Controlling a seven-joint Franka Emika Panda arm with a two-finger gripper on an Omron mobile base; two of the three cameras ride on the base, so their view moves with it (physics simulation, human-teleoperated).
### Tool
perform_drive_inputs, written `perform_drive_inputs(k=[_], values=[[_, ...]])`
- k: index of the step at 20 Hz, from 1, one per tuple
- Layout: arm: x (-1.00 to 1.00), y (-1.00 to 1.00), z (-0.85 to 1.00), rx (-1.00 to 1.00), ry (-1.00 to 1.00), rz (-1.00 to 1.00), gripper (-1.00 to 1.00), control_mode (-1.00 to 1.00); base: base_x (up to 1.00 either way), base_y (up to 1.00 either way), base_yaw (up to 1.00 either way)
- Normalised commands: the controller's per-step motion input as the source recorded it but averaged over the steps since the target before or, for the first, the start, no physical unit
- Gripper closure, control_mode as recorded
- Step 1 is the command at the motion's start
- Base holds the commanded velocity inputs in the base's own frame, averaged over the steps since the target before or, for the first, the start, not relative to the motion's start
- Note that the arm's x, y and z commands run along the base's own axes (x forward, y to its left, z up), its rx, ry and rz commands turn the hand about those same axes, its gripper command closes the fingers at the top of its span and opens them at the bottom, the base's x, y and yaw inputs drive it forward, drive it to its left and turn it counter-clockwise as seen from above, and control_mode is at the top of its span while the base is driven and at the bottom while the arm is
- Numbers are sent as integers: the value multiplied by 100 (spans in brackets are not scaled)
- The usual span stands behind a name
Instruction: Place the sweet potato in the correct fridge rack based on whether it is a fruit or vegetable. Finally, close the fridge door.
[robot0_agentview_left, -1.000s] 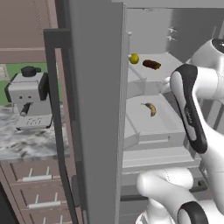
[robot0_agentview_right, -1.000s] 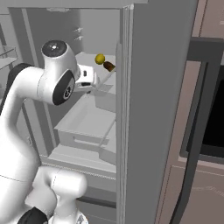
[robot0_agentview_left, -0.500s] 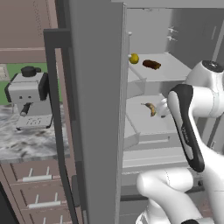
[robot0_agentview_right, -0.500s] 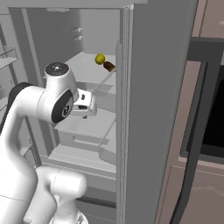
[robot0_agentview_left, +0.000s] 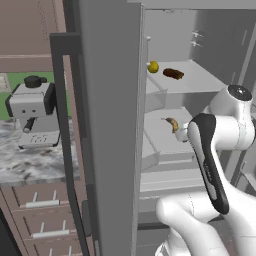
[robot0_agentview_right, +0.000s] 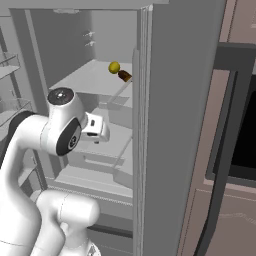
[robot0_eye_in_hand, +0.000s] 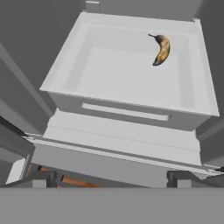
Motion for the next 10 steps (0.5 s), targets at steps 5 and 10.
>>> perform_drive_inputs(k=[5,10], values=[[0,0,0,0,0,0,-100,100,-21,0,0],[0,0,0,0,0,0,-100,100,-26,0,0]])
